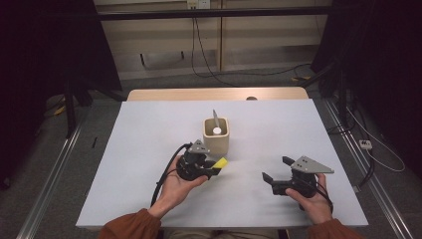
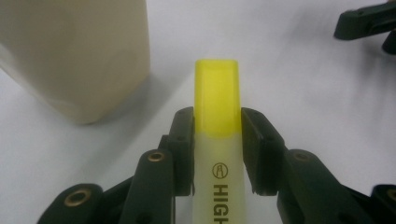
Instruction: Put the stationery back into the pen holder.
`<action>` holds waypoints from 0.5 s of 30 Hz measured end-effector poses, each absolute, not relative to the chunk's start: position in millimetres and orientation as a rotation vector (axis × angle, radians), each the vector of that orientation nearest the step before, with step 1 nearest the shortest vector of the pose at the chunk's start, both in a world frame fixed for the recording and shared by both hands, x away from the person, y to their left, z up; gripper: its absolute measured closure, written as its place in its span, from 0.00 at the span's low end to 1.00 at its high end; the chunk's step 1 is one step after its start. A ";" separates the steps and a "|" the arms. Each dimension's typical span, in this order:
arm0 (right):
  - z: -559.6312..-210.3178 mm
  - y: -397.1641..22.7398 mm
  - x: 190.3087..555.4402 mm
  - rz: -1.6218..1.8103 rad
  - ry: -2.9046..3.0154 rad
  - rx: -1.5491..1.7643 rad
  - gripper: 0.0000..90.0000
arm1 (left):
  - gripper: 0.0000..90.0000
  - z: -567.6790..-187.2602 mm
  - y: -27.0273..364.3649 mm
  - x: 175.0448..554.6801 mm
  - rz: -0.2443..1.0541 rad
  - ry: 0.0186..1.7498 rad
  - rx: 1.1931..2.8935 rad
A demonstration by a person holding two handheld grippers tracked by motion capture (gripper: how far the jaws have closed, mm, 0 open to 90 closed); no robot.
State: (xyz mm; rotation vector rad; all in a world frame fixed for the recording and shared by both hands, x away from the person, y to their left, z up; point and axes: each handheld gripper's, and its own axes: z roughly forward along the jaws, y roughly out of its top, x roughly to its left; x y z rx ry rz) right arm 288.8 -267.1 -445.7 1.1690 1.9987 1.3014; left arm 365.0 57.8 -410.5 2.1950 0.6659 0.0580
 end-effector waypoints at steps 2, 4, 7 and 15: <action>-445.7 -267.2 289.0 1.301 1.998 1.169 0.08 | 0.75 -408.0 60.4 364.7 0.062 0.656 2.170; -445.7 -267.3 289.0 1.302 1.998 1.170 0.08 | 0.75 -404.7 62.3 363.1 0.064 0.630 2.147; -445.6 -267.3 288.9 1.302 1.997 1.170 0.08 | 0.75 -399.7 64.6 359.5 0.075 0.608 2.122; -445.4 -267.5 288.8 1.302 1.995 1.168 0.08 | 0.75 -391.7 71.6 358.0 0.100 0.599 2.042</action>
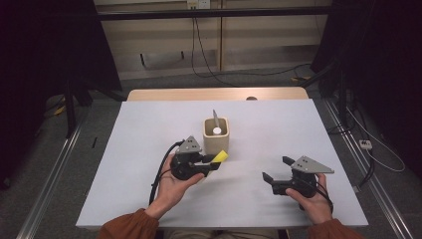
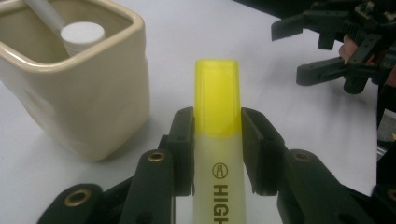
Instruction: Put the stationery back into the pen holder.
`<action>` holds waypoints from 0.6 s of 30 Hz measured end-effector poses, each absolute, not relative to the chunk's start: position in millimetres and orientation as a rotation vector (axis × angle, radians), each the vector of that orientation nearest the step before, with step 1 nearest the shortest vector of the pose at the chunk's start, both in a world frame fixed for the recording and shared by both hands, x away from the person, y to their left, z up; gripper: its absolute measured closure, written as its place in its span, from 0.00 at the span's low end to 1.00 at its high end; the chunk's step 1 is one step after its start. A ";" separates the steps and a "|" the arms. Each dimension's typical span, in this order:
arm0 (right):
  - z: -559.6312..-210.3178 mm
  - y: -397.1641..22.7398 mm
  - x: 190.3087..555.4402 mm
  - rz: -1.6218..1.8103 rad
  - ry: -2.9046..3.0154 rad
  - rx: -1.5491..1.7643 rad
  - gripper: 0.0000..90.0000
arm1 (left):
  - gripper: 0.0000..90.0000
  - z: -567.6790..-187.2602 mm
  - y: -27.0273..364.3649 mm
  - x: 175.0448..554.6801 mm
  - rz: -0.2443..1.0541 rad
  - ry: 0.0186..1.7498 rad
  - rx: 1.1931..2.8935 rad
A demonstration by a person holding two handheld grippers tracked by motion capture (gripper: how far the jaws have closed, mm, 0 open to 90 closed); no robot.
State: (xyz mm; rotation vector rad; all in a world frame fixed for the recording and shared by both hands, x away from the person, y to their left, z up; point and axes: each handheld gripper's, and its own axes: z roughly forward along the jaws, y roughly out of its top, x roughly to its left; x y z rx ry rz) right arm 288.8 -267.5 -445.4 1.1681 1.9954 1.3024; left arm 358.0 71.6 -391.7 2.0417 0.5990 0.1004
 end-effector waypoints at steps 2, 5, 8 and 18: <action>-445.5 -267.4 288.9 1.303 1.995 1.169 0.08 | 0.75 -390.1 72.9 358.0 0.107 0.596 2.026; -445.4 -267.4 289.0 1.303 1.995 1.169 0.08 | 0.75 -388.3 74.4 358.1 0.116 0.592 2.009; -445.5 -267.5 289.0 1.303 1.994 1.169 0.08 | 0.75 -385.5 75.2 358.2 0.120 0.589 2.006; -446.3 -268.8 290.1 1.307 1.993 1.173 0.08 | 0.75 -369.4 83.1 365.5 0.176 0.587 1.939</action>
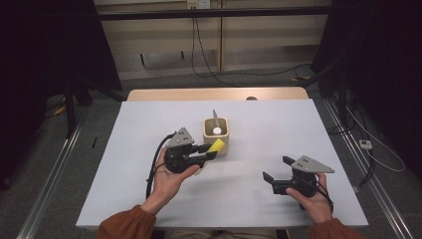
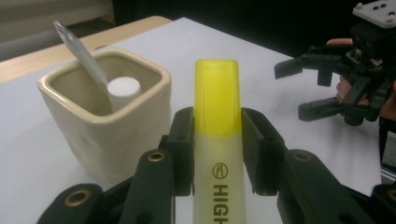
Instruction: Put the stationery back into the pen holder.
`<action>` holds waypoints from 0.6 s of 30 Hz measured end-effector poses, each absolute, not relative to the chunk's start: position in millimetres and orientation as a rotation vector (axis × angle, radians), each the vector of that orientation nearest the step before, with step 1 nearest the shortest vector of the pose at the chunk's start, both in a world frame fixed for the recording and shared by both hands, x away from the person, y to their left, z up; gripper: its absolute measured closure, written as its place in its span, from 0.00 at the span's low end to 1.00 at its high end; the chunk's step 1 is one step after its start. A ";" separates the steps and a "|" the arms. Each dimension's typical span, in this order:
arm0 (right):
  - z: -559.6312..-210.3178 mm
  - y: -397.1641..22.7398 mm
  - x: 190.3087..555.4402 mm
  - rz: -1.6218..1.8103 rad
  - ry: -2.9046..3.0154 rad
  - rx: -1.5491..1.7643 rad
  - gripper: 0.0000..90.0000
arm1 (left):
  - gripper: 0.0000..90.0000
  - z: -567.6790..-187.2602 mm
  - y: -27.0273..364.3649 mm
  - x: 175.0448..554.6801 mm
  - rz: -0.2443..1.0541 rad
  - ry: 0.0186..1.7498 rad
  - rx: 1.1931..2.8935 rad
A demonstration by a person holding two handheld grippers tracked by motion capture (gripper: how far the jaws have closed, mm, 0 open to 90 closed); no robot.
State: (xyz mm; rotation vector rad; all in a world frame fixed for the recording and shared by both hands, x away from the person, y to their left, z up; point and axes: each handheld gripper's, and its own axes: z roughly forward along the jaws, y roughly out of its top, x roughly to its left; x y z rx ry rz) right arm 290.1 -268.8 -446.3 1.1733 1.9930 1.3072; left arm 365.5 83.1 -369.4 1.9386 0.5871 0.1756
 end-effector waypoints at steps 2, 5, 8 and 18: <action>-446.0 -268.8 290.2 1.312 1.993 1.172 0.08 | 0.75 -365.5 84.9 367.4 0.187 0.581 1.921; -446.1 -267.4 290.8 1.312 1.998 1.169 0.08 | 0.75 -360.3 86.3 369.3 0.206 0.576 1.888; -446.3 -266.9 291.1 1.311 2.000 1.165 0.08 | 0.75 -356.3 88.2 370.2 0.210 0.563 1.841; -446.5 -267.6 291.6 1.311 2.000 1.172 0.08 | 0.75 -350.3 92.2 380.7 0.272 0.587 1.790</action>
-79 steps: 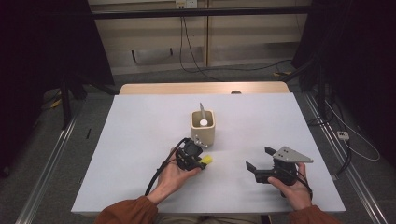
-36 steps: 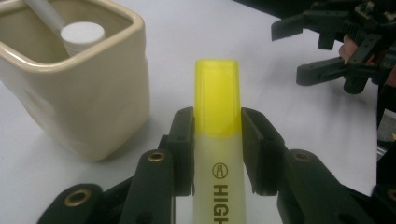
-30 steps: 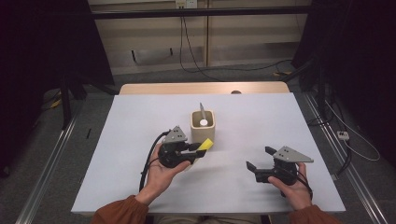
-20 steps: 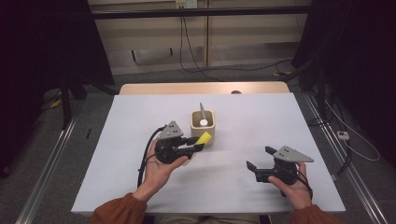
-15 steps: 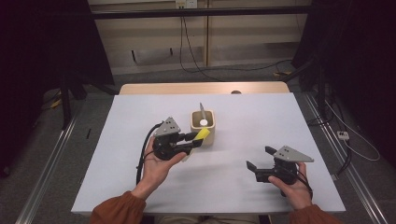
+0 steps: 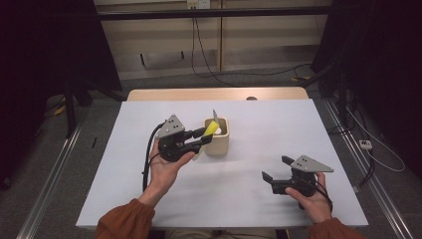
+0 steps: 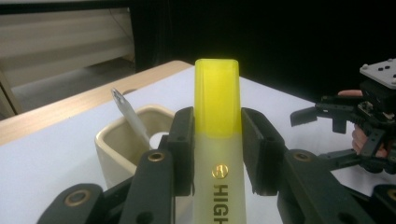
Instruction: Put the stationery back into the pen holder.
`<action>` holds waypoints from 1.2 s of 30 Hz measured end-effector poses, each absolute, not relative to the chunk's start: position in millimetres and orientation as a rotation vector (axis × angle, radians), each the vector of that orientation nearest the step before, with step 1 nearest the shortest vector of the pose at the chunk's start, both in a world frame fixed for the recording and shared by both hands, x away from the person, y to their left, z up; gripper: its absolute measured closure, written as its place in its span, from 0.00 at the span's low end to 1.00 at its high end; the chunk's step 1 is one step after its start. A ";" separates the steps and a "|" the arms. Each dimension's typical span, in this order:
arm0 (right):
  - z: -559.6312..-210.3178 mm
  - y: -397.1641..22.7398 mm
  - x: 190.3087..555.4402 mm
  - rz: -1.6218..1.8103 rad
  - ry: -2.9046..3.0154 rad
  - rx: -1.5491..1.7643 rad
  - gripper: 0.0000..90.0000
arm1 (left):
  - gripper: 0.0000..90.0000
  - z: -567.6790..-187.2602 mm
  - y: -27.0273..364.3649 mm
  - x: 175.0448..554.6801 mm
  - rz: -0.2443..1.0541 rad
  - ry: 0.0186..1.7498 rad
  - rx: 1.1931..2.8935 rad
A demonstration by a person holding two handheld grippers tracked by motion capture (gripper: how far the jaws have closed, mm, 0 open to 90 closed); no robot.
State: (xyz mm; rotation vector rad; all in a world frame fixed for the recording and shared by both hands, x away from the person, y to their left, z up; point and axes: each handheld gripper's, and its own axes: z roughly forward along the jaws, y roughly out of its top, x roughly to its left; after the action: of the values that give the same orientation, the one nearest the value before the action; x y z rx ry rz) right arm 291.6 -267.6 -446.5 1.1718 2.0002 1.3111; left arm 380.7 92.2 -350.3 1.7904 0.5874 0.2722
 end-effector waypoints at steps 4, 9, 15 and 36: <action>-446.5 -267.7 291.5 1.312 1.998 1.173 0.08 | 0.75 -347.6 91.5 384.5 0.289 0.590 1.770; -446.5 -267.1 292.1 1.314 2.002 1.168 0.08 | 0.75 -341.4 90.3 391.6 0.318 0.586 1.737; -446.5 -267.0 292.5 1.313 1.999 1.176 0.08 | 0.75 -336.8 89.1 399.0 0.326 0.592 1.712; -446.0 -266.6 291.8 1.310 1.999 1.170 0.08 | 0.75 -344.9 67.5 447.7 0.342 0.656 1.607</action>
State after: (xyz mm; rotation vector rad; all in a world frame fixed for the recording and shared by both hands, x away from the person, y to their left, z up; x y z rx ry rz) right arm 291.8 -266.6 -446.0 1.1700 1.9990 1.3096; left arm 447.7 67.5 -344.9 1.6067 0.6560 0.3417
